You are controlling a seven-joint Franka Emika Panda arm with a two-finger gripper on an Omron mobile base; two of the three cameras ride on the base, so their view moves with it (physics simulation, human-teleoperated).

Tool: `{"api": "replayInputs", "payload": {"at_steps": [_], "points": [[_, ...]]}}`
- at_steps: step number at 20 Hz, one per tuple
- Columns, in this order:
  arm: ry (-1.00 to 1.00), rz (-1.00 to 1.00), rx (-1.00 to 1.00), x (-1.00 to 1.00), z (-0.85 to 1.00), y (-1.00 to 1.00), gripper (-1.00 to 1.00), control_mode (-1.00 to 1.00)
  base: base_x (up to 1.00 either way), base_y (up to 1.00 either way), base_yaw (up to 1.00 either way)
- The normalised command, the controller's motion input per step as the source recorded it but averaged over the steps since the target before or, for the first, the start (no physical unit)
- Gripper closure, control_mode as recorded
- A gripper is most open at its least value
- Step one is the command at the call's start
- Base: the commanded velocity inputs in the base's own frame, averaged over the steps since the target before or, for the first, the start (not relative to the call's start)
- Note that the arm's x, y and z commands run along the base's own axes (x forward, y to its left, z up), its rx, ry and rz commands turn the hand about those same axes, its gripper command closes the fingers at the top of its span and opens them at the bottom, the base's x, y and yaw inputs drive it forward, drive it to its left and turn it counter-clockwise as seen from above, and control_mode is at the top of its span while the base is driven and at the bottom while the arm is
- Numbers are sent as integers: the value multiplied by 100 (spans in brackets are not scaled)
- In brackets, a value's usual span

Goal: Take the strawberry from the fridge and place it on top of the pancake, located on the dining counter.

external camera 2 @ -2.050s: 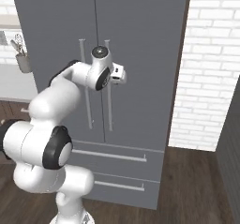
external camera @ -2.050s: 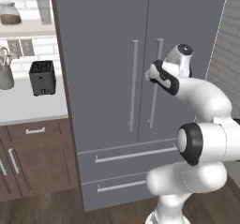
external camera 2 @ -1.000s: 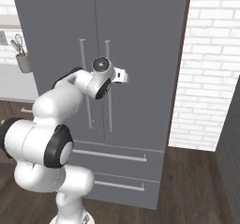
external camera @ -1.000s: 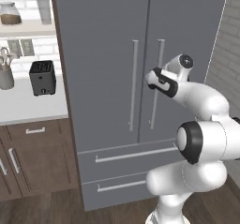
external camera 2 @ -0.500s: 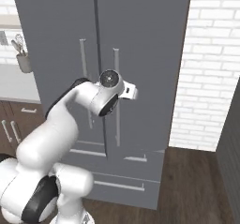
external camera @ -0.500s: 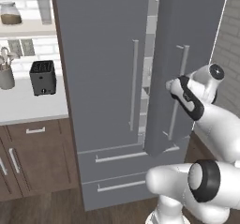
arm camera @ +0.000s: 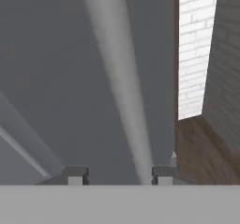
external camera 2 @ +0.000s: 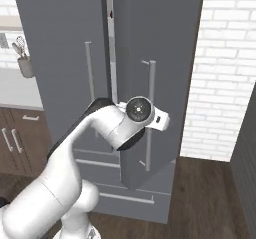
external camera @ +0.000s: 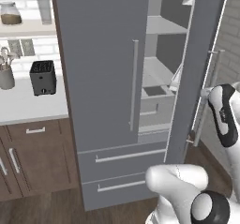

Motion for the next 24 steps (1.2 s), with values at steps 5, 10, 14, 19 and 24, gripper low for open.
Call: {"api": "replayInputs", "payload": {"at_steps": [5, 10, 14, 19, 24], "points": [[28, -3, -39, -57, 27, 80, -100, -100, 0, 0, 0], [56, 6, -55, 55, 6, 90, -100, -100, 0, 0, 0], [56, 5, -41, 100, 12, 4, -100, -100, 0, 0, 0], [29, 1, -20, 99, -1, -16, -100, -100, 0, 0, 0], [4, 1, -8, 78, -20, -52, -100, -100, 0, 0, 0]]}}
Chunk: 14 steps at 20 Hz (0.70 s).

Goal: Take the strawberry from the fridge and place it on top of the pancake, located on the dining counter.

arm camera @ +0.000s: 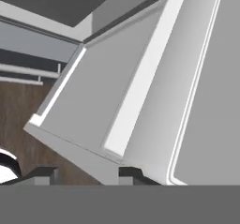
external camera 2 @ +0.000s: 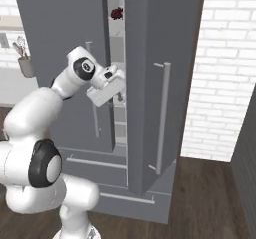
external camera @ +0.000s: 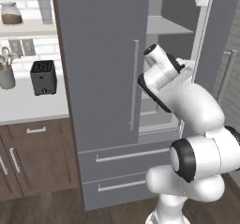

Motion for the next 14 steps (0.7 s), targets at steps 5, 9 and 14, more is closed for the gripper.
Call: {"api": "replayInputs", "payload": {"at_steps": [5, 9, 14], "points": [[-2, 0, 0, -2, -15, -95, -100, -100, 0, 0, 0], [-9, 0, 0, -41, -20, -100, -100, -100, 0, 0, 0], [-18, 0, 0, -49, -18, -100, -100, -100, 0, 0, 0]]}}
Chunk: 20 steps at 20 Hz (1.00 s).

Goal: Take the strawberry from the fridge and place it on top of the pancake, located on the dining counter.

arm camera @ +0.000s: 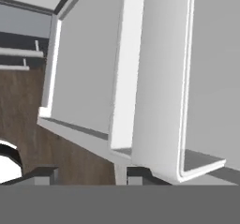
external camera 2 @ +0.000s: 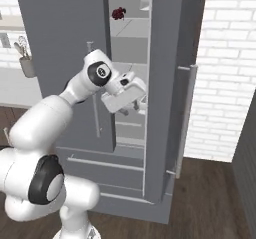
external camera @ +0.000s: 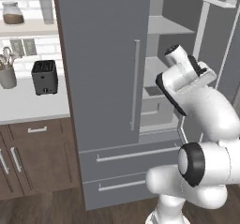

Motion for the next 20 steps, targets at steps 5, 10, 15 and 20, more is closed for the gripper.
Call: {"api": "replayInputs", "payload": {"at_steps": [5, 10, 15, 20], "points": [[-16, 0, 0, -21, -1, -100, -100, -100, 0, 0, 0], [-4, 5, 0, -16, 18, -22, -100, -100, 0, 0, 0], [2, 5, 4, -9, 64, 77, -100, -100, 0, 0, 0], [0, 1, 30, 4, 50, 100, -100, -100, 0, 0, 0]]}}
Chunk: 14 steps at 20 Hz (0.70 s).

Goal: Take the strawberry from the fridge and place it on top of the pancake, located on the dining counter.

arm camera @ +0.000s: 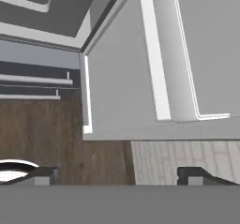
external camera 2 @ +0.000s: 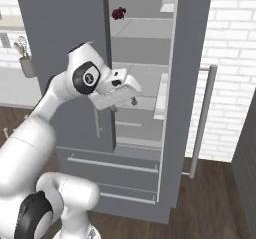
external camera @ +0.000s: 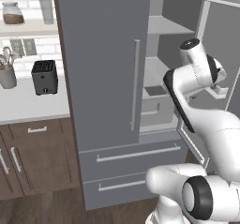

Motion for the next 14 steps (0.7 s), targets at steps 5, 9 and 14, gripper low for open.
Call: {"api": "replayInputs", "payload": {"at_steps": [5, 9, 14], "points": [[-16, 2, 82, 32, -39, 99, -100, -100, 0, 0, 0], [-20, 0, 78, 39, -58, 100, -100, -100, 0, 0, 0], [-45, -2, -22, 23, 13, 97, -100, -100, 0, 0, 0]]}}
